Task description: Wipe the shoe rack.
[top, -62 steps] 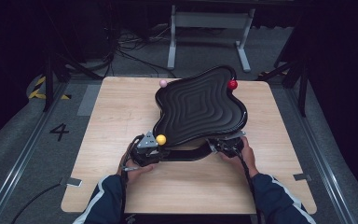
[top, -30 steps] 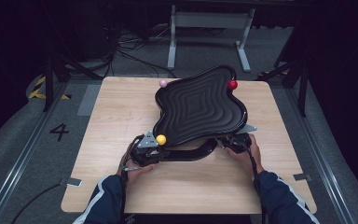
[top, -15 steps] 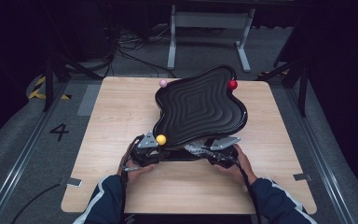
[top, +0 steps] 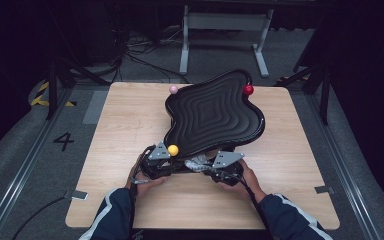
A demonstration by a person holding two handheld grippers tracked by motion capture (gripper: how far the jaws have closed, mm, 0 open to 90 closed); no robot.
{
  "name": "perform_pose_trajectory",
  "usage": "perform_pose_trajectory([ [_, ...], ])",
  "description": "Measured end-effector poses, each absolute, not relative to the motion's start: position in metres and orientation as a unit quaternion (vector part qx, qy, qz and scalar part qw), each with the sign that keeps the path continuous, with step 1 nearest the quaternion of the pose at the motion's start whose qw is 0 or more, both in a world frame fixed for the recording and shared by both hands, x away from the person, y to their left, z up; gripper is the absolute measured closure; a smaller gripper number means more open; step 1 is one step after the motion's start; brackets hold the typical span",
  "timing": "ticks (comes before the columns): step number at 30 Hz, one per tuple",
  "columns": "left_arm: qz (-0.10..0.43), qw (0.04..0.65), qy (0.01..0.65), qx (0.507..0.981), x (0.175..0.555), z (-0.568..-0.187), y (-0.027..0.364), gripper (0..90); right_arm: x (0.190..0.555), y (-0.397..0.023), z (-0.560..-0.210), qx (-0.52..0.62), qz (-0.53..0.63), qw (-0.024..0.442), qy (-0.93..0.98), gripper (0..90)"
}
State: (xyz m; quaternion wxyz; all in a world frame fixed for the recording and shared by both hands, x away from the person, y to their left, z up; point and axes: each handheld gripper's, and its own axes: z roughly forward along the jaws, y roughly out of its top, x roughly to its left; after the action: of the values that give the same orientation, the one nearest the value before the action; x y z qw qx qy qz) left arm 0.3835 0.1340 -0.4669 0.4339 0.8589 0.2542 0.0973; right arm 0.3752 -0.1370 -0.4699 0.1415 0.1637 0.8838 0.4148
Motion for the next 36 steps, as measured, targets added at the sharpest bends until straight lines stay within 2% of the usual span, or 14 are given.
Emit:
perform_pose_trajectory([
  [13,0.093,0.436,0.251,0.859,0.384,-0.469,0.134,73.5,0.407,-0.187,-0.467,0.23,0.379,0.186,0.877,79.0],
  [19,0.094,0.431,0.251,0.861,0.385,-0.469,0.134,73.3,0.415,-0.196,-0.465,0.238,0.353,0.24,0.872,78.9],
  [23,0.09,0.43,0.251,0.862,0.385,-0.471,0.134,73.1,0.417,-0.2,-0.464,0.253,0.356,0.245,0.865,78.9],
  [24,0.09,0.429,0.251,0.863,0.385,-0.471,0.133,73.1,0.419,-0.202,-0.464,0.258,0.353,0.26,0.861,78.8],
  [31,0.089,0.431,0.252,0.862,0.385,-0.472,0.134,73.1,0.416,-0.203,-0.467,0.271,0.38,0.215,0.858,78.6],
  [36,0.088,0.432,0.252,0.861,0.385,-0.472,0.134,73.0,0.405,-0.185,-0.47,0.242,0.376,0.209,0.87,78.5],
])
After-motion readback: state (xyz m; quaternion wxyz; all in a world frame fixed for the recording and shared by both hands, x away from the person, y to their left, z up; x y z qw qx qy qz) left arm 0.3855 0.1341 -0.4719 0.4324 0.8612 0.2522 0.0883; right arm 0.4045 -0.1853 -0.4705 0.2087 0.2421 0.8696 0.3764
